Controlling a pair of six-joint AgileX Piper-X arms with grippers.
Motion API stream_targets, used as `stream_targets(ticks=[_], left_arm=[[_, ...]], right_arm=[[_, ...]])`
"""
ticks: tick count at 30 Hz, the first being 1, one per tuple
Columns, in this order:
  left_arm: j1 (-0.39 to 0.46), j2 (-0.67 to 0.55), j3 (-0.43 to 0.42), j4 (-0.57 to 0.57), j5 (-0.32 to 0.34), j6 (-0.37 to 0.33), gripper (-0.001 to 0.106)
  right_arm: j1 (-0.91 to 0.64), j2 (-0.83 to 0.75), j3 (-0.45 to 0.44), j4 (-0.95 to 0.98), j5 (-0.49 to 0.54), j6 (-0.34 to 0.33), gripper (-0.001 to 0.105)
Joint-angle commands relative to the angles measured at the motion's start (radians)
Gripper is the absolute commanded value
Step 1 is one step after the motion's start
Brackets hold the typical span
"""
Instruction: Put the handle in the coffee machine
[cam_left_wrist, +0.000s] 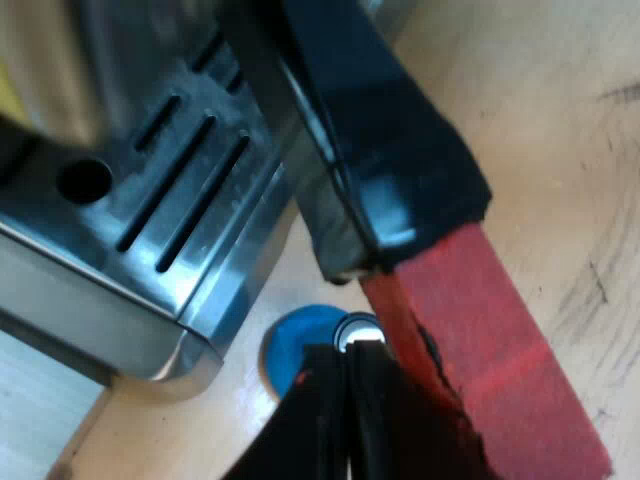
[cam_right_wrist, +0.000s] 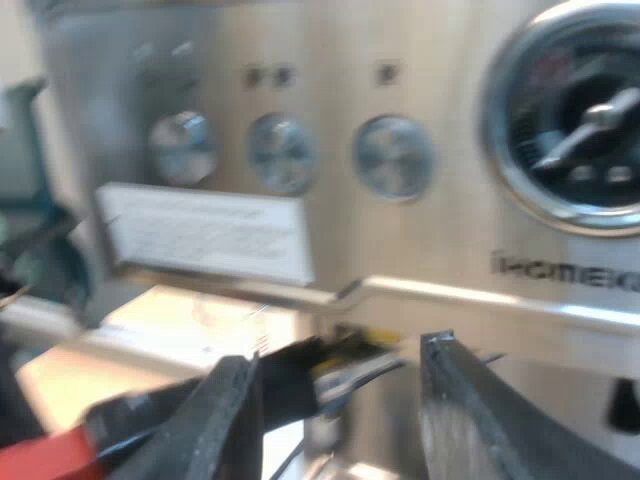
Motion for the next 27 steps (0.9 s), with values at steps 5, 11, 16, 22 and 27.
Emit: stream_targets(ticks=[5,11,16,22,27], left_arm=[[-0.009,-0.029,0.001,0.023,0.032,-0.009,0.000],[-0.044,-0.059,0.001,0.026,0.031,-0.040,0.000],[-0.108,-0.078,0.004,0.024,0.023,-0.088,0.000],[-0.146,-0.105,0.004,0.024,0.012,-0.130,0.000],[-0.180,-0.130,0.004,0.018,-0.022,-0.186,0.000]], right_arm=[[0.001,-0.120,0.002,0.209,-0.194,0.059,0.040],[0.001,-0.244,0.002,0.370,-0.264,0.067,0.040],[0.001,-0.334,0.002,0.504,-0.310,0.067,0.040],[0.001,-0.433,0.002,0.611,-0.368,0.067,0.040],[0.001,-0.481,-0.006,0.636,-0.444,0.059,0.040]])
